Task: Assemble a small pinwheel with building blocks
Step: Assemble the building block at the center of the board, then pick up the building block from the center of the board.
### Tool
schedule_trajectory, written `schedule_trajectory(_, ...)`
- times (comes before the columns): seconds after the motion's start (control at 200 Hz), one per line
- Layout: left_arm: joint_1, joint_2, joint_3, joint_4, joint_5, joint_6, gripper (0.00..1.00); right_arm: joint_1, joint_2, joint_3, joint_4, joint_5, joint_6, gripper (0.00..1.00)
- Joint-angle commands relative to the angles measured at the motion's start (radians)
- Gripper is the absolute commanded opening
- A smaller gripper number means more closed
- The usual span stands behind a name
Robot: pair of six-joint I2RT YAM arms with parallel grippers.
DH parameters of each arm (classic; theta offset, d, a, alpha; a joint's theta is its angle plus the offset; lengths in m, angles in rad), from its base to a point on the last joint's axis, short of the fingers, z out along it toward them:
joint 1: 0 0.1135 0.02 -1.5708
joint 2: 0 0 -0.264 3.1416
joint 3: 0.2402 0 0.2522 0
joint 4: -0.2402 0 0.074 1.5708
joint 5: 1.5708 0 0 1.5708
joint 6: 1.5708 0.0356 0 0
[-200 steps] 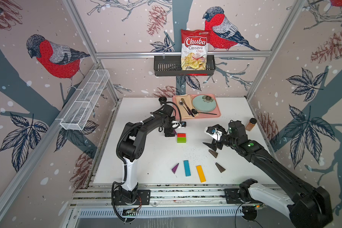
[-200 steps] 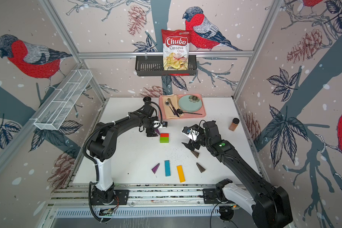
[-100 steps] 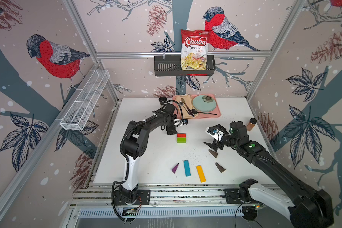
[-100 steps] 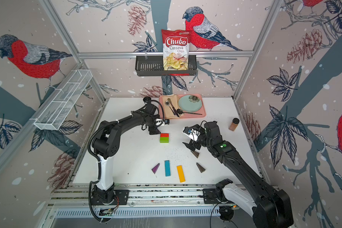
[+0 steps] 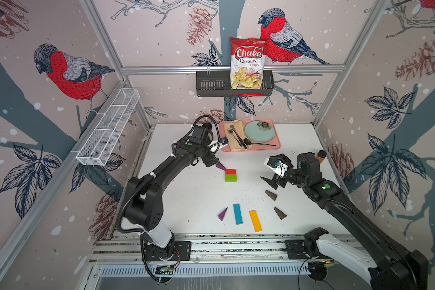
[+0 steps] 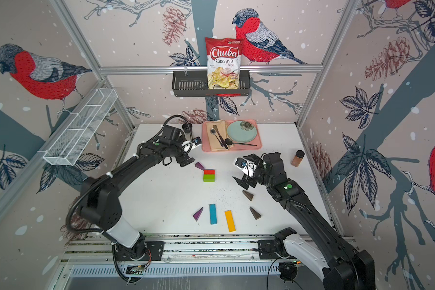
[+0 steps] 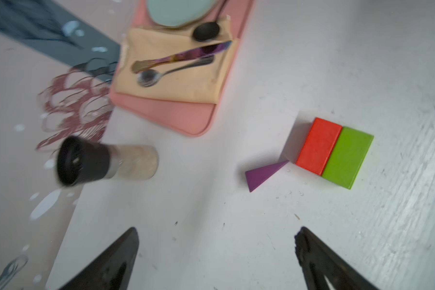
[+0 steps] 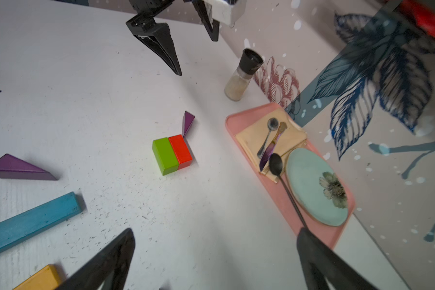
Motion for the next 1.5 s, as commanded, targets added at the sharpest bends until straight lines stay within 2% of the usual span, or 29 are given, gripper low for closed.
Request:
schedule_trajectory(0.0,0.032,-0.067,-0.032,0.065,-0.215,-0.577,0.97,0.009,0.018,0.038,0.006,-0.041,0.056,1.00)
schedule_trajectory(0.05,0.062,-0.037,-0.039,-0.029,-0.051,-0.531,0.96,0.011,0.073,0.079,-0.047,-0.090,0.034,1.00)
schedule_trajectory(0.075,0.060,-0.016,-0.031,-0.102,-0.023,-0.520,0.91,0.017,0.102,0.104,-0.094,-0.121,-0.002,0.99)
schedule_trajectory(0.12,0.030,0.007,-0.031,-0.195,-0.056,-0.567,0.83,0.027,0.143,0.150,-0.172,-0.145,-0.042,1.00)
schedule_trajectory(0.185,-0.044,-0.015,-0.057,-0.281,-0.097,-0.656,0.81,0.043,0.158,0.163,-0.218,-0.144,-0.036,1.00)
schedule_trajectory(0.265,-0.164,-0.057,-0.074,-0.376,-0.131,-0.800,0.81,0.048,0.111,0.091,-0.160,-0.106,0.025,1.00)
schedule_trajectory(0.37,-0.288,-0.104,-0.114,-0.520,-0.100,-1.029,0.72,0.051,0.034,-0.023,-0.061,-0.041,0.096,1.00)
schedule_trajectory(0.425,-0.359,-0.152,-0.157,-0.561,-0.097,-1.122,0.78,0.053,0.012,-0.052,-0.023,-0.008,0.141,1.00)
schedule_trajectory(0.46,-0.399,-0.181,-0.184,-0.579,-0.090,-1.183,0.79,0.051,0.004,-0.063,-0.010,0.004,0.166,1.00)
schedule_trajectory(0.545,-0.460,-0.227,-0.255,-0.593,-0.050,-1.320,0.74,0.052,0.005,-0.071,0.006,0.042,0.213,1.00)
schedule_trajectory(0.645,-0.511,-0.239,-0.315,-0.565,-0.036,-1.403,0.70,0.050,0.026,-0.045,-0.036,0.093,0.237,1.00)
schedule_trajectory(0.926,-0.685,-0.153,-0.450,-0.347,-0.057,-1.488,0.60,0.051,0.002,-0.027,-0.119,0.170,0.302,1.00)
schedule_trajectory(1.076,-0.688,-0.079,-0.453,-0.293,-0.080,-1.484,0.51,0.037,0.001,-0.004,-0.123,0.182,0.308,1.00)
schedule_trajectory(1.216,-0.688,-0.002,-0.387,-0.317,-0.129,-1.450,0.51,0.018,0.022,0.022,-0.122,0.167,0.305,1.00)
schedule_trajectory(1.491,-0.688,0.052,-0.345,-0.373,-0.164,-1.416,0.50,0.016,0.002,0.001,-0.116,0.172,0.331,1.00)
